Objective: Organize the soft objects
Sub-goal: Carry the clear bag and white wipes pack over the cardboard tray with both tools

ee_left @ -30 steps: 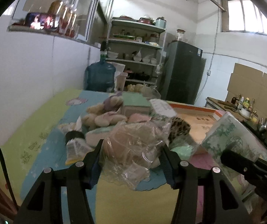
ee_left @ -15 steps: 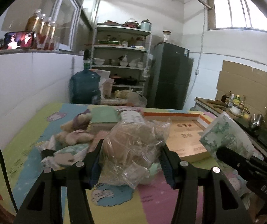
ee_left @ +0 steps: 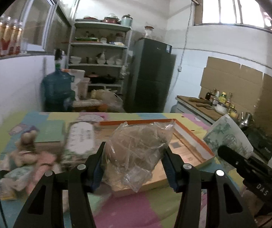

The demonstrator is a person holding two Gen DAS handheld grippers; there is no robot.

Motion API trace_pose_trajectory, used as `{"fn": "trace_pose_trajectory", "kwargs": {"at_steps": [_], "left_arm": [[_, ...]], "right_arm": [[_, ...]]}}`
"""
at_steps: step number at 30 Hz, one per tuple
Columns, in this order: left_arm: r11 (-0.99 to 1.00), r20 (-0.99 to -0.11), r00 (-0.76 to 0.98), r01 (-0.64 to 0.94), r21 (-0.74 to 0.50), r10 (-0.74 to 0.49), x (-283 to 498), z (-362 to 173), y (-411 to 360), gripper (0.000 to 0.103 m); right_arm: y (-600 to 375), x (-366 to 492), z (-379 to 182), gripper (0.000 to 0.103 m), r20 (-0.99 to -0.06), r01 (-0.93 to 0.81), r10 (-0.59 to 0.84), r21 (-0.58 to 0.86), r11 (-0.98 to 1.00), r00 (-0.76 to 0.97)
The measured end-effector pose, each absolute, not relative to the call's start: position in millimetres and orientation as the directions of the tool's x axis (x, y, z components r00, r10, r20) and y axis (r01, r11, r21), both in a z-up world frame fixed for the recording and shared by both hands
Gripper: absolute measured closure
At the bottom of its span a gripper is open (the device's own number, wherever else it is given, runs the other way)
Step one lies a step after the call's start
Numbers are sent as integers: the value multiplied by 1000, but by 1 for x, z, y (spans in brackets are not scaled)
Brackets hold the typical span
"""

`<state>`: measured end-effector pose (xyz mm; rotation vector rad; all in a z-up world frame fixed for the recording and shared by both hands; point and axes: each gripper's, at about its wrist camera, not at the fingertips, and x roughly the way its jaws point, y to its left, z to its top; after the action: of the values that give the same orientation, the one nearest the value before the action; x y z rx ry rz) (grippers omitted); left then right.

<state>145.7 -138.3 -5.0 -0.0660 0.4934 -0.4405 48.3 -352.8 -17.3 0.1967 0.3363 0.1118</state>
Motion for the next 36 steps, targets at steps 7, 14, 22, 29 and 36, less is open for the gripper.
{"fn": "trace_pose_trajectory", "kwargs": {"at_steps": [7,14,22,29,36], "left_arm": [[893,-477,757,416,-173,-446,178,-12,-186,48],[895,-537,719,400,-199,-441,211,-38,-217,48],[895,-633,638,376,-241,-439,246,-73,-240,48],[894,-680,591,376,-243,-434,255,-90,-247,48],[896,-711,560,371,-243,-425,262,-97,-252,48]], "right_arm": [[-396,75,-23,85,-360,24,57,216,976,931],[-423,113,-43,85,-455,108,24,262,959,890],[-433,148,-65,85,-542,134,28,258,957,840],[-440,165,-76,85,-585,120,80,296,948,807],[-441,171,-81,85,-618,121,105,313,942,779]]}}
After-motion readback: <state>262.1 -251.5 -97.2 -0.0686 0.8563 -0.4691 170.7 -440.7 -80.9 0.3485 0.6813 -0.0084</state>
